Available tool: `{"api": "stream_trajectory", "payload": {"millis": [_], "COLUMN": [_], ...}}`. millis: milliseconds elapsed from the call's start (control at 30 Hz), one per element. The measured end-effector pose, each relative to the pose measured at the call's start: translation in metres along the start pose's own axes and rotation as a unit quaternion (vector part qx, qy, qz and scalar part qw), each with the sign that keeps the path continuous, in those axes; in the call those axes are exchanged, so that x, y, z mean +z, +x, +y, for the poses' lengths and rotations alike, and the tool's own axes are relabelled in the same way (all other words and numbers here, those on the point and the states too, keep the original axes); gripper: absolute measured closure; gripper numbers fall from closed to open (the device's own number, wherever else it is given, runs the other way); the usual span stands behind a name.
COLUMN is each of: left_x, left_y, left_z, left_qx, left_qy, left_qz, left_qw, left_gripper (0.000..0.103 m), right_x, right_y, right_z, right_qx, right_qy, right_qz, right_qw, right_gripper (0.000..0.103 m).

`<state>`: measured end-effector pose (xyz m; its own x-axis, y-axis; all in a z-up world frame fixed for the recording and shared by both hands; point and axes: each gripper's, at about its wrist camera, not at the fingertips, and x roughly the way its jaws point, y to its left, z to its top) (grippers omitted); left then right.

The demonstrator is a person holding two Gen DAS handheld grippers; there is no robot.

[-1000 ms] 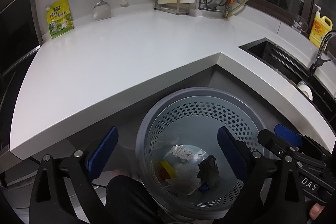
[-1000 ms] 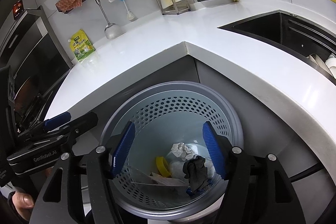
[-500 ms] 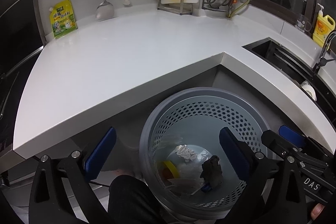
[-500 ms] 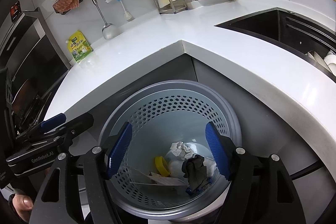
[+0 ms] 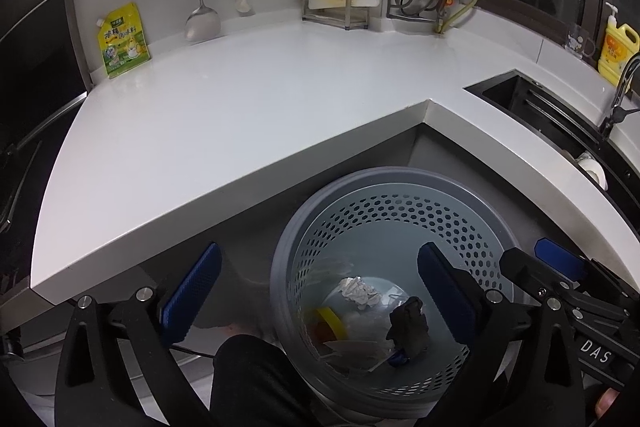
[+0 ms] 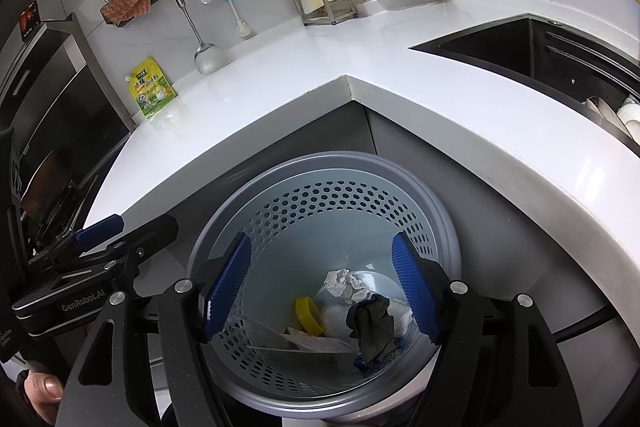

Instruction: Collect trash

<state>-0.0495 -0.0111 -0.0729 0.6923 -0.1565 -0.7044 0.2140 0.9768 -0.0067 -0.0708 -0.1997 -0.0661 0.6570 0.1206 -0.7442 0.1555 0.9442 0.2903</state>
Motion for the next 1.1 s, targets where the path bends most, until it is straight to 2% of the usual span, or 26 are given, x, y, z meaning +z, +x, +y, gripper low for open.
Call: {"api": "stream_trajectory", "payload": {"millis": [433, 1100], "left_x": [0.0019, -0.0001], "left_y": [0.0009, 0.0026], "left_z": [-0.0011, -0.0012], "left_qx": [0.030, 0.030], "left_qy": [0.006, 0.005], "left_qz": [-0.001, 0.003], "left_qw": [0.9995, 0.9995], "left_gripper": [0.006, 0.006], "right_x": [-0.0012, -0.0012], "right_y": [0.0006, 0.0016], "right_z": [0.0014, 0.0041], "right_qx": [0.001, -0.004], "right_qy": [-0.004, -0.010], "right_qz": [0.002, 0.003], "right_qw": [1.000, 1.000], "right_gripper": [0.032, 0.032]}}
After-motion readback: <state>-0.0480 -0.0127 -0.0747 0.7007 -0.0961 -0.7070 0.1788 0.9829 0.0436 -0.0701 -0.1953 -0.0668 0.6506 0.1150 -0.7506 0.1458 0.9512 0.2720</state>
